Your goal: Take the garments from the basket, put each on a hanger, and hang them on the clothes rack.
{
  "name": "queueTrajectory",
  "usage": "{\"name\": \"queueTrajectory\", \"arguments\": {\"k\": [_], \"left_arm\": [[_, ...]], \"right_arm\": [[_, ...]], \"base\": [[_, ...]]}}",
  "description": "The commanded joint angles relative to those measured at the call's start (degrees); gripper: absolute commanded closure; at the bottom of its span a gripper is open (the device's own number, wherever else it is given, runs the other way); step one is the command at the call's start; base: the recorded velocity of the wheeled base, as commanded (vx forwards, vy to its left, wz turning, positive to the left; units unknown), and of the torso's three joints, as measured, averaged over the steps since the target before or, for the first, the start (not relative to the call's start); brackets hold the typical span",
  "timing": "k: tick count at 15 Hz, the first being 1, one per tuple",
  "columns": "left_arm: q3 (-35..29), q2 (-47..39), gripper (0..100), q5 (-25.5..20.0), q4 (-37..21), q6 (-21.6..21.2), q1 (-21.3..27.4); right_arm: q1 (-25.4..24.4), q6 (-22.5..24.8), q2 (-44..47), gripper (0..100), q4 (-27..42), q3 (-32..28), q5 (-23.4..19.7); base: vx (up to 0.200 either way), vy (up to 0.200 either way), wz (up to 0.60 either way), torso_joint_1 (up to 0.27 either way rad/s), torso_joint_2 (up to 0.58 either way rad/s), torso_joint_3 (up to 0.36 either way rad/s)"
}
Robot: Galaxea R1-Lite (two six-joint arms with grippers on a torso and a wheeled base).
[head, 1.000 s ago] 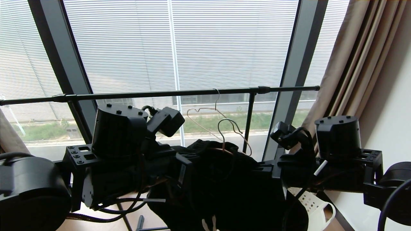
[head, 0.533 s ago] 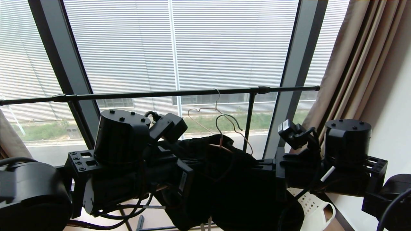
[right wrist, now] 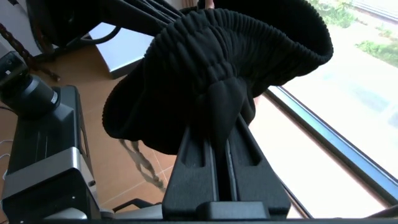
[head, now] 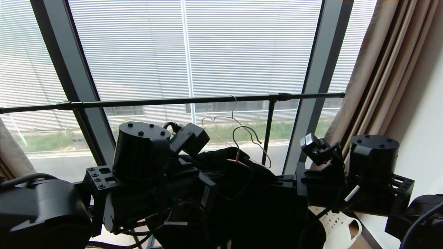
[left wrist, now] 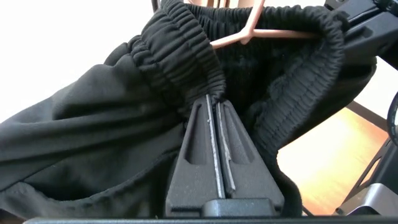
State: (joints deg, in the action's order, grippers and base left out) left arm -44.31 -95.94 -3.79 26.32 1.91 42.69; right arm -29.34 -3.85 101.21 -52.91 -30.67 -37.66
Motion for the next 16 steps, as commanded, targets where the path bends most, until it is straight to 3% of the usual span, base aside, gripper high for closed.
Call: {"name": "queueTrajectory", "arguments": {"k": [1,9,10,16], "left_arm": [[0.02,-0.48,100,0.01,-0.04,0.02,0.02],[0.54,-0.39,100,0.01,-0.04,-0.33,0.46],[0.54,-0.39,0,0.01,-0.04,-0.68,0.46],[-0.16,-1.35,0,0.10,0.05,-0.42,0.73]], "right_arm": [[-0.01,-0.01,0.13,100,0.00,0.09,-0.05],[-0.01,-0.01,0.22,100,-1.94,0.96,-0.22],[-0.01,-0.01,0.13,100,-2.02,1.05,-0.22],[0.08,-0.01,0.04,100,-2.20,1.58,-2.16]], "base": [[0.000,0.000,0.00,0.000,0.00,0.000],[0.000,0.000,0.00,0.000,0.00,0.000],[0.000,0.000,0.00,0.000,0.00,0.000],[0.000,0.000,0.00,0.000,0.00,0.000]]}}
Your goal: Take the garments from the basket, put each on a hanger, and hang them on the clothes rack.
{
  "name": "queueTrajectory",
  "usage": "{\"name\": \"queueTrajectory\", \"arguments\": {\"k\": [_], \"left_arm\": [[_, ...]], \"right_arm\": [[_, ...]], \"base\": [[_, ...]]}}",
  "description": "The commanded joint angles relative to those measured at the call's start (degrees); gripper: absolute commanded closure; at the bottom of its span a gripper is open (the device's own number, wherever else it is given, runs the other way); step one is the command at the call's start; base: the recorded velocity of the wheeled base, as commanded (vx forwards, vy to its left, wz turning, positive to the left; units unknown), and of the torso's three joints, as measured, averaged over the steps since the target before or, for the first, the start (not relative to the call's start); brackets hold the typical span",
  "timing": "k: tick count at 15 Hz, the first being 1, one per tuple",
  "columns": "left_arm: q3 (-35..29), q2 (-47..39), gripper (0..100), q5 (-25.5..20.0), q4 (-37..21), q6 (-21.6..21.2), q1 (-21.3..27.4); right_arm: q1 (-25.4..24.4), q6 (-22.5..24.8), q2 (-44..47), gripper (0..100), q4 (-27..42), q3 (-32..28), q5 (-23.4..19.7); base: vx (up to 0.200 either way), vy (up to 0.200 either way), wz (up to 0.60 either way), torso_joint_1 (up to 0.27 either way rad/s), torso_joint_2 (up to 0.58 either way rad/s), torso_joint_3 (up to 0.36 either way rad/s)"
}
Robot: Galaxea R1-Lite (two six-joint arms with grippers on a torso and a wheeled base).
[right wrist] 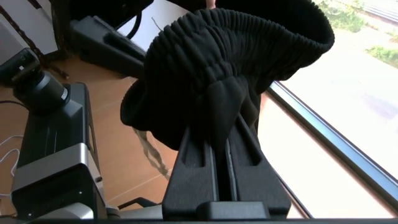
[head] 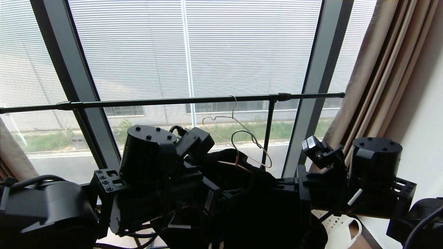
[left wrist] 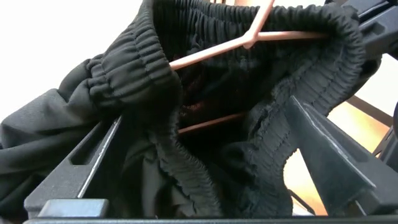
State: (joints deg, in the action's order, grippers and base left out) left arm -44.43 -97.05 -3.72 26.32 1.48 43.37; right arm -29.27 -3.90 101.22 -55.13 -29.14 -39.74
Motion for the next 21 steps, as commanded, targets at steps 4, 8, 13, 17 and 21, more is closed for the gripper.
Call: {"name": "queueTrajectory", "arguments": {"k": [4,8,13,17,21], "left_arm": [[0.84,3.01,0,0.03,-0.04,0.28,-0.13],[1.81,5.73,0,-0.06,-0.04,0.28,-0.57],[2.95,6.87,0,-0.15,-0.04,0.19,-1.19],[5.59,9.86,0,-0.68,0.14,-2.53,-9.80],[5.59,13.55,0,-16.41,-1.45,-8.42,-24.13]], "right_arm": [[0.79,-0.05,1.00,100,-2.62,0.40,-0.16],[1.06,0.03,1.09,100,-2.71,0.40,-0.16],[1.23,-0.05,1.17,100,-2.71,0.40,-0.16],[2.90,0.03,1.79,100,-2.79,0.22,-3.41],[4.66,0.12,1.17,100,-2.71,0.57,-9.48]], "base": [[0.000,0.000,0.00,0.000,0.00,0.000],[0.000,0.000,0.00,0.000,0.00,0.000],[0.000,0.000,0.00,0.000,0.00,0.000],[0.000,0.000,0.00,0.000,0.00,0.000],[0.000,0.000,0.00,0.000,0.00,0.000]]}}
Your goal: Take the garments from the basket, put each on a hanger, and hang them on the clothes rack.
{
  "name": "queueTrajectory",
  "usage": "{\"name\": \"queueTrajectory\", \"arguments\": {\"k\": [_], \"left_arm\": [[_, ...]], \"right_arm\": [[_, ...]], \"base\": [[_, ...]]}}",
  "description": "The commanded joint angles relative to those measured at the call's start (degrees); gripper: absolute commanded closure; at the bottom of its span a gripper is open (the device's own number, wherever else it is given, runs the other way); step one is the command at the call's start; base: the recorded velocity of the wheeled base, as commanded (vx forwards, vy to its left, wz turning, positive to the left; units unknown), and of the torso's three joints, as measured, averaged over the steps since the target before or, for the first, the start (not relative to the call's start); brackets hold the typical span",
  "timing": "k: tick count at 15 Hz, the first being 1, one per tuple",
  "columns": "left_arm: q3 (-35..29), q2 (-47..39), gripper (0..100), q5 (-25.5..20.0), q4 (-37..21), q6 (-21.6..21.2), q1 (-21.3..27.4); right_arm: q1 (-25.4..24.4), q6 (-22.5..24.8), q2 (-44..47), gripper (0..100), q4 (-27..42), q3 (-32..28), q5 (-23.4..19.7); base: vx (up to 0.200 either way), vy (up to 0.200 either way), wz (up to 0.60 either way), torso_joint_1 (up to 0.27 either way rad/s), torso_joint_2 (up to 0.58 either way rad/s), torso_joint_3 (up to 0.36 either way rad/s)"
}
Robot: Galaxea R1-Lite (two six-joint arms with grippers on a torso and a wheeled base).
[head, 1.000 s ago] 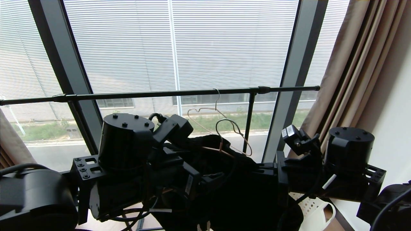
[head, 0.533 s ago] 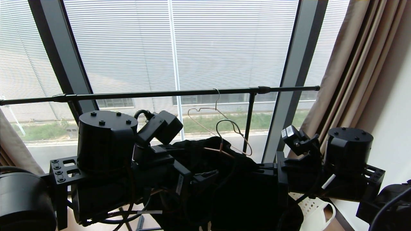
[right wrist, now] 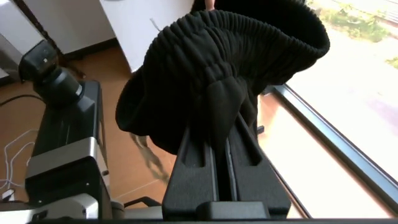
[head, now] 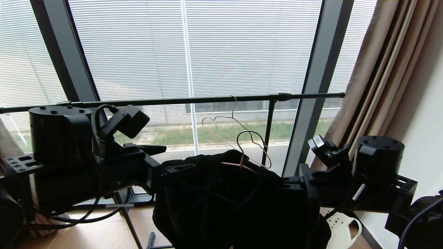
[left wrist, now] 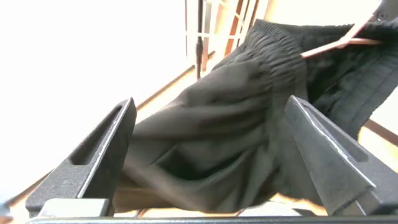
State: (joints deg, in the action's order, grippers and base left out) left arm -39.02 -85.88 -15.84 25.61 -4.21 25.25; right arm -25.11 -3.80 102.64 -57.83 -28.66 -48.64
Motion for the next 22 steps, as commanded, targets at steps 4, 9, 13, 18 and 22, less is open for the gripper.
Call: {"name": "queueTrajectory", "arguments": {"k": [4,9,13,18,22], "left_arm": [[-2.37,2.91,0,-30.57,-7.42,-14.87,-16.46],[-6.15,-2.18,0,-35.32,-12.34,-27.96,-12.41],[-7.91,-6.67,0,-35.32,-12.52,-31.04,-8.99],[-9.85,-10.36,0,-35.32,-12.34,-31.04,-8.64],[-9.85,-11.32,0,-35.58,-12.34,-31.04,-8.55]], "right_arm": [[0.68,0.20,-0.34,100,-0.09,0.54,-3.83],[0.59,0.64,-0.16,100,-0.62,-1.40,-5.68],[0.59,0.64,-0.34,100,-2.20,-0.70,-6.91],[-0.11,4.51,-0.52,100,-2.20,0.27,-8.40],[-1.34,6.79,-0.52,100,-2.20,-0.17,-8.31]], "base": [[0.000,0.000,0.00,0.000,0.00,0.000],[0.000,0.000,0.00,0.000,0.00,0.000],[0.000,0.000,0.00,0.000,0.00,0.000],[0.000,0.000,0.00,0.000,0.00,0.000],[0.000,0.000,0.00,0.000,0.00,0.000]]}}
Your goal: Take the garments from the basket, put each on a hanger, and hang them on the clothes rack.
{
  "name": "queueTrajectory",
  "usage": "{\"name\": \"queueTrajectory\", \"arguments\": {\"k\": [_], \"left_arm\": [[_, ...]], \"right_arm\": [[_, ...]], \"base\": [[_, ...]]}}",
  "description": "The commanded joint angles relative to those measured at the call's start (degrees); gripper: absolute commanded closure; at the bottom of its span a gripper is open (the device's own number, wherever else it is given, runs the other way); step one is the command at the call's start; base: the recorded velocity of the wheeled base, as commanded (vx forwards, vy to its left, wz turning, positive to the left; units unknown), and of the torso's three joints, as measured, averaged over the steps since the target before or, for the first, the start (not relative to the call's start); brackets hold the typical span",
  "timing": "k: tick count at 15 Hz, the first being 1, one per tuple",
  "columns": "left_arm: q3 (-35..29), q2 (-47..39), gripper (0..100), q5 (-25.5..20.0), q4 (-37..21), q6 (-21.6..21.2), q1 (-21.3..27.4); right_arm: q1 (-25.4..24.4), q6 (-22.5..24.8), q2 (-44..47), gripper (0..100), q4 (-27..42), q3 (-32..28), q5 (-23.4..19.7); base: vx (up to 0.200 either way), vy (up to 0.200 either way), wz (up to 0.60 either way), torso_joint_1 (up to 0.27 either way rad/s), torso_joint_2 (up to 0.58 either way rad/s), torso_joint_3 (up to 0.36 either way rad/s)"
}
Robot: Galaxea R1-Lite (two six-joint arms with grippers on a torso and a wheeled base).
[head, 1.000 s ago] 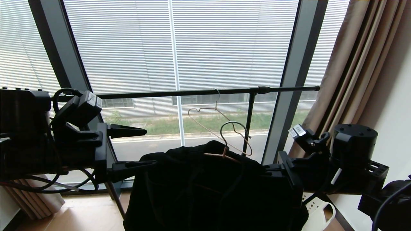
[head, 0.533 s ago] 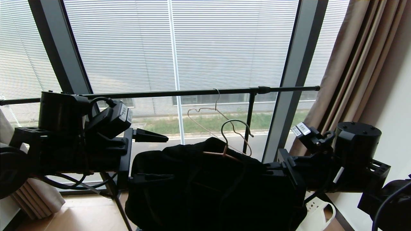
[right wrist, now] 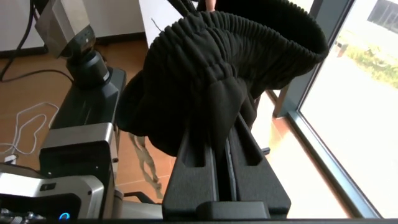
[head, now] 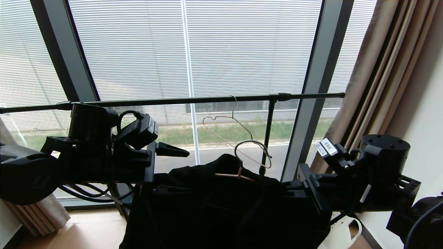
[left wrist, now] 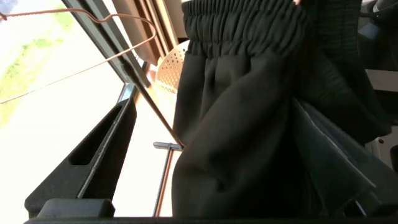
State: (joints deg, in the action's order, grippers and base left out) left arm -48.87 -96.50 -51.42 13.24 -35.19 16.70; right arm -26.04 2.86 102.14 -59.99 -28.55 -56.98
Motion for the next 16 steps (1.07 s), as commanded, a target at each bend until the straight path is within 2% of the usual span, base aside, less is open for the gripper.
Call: {"name": "queueTrajectory", "arguments": {"k": [1,4,5,11,13,16], "left_arm": [[0.09,-0.71,0,0.00,-0.06,0.04,0.44],[0.53,-0.79,0,0.00,-0.06,0.04,0.88],[0.62,-0.97,100,0.00,-0.06,0.04,0.96],[2.38,0.44,100,-1.75,0.12,-0.05,1.14],[3.34,1.40,100,-1.75,0.12,0.04,0.96],[3.78,1.58,100,-1.84,0.12,0.13,0.70]], "right_arm": [[-0.50,0.12,0.07,100,-0.04,-0.72,0.03],[-0.50,0.12,-0.02,100,-1.71,-1.42,-0.06],[-0.50,0.12,-0.10,100,-2.06,-1.42,-0.06],[0.11,-1.55,0.69,100,-2.06,-3.18,0.38],[2.22,-2.16,0.95,100,-2.06,-3.53,0.47],[2.57,-2.07,0.95,100,-2.06,-2.74,0.38]], "base": [[0.000,0.000,0.00,0.000,0.00,0.000],[0.000,0.000,0.00,0.000,0.00,0.000],[0.000,0.000,0.00,0.000,0.00,0.000],[0.000,0.000,0.00,0.000,0.00,0.000],[0.000,0.000,0.00,0.000,0.00,0.000],[0.000,0.000,0.00,0.000,0.00,0.000]]}}
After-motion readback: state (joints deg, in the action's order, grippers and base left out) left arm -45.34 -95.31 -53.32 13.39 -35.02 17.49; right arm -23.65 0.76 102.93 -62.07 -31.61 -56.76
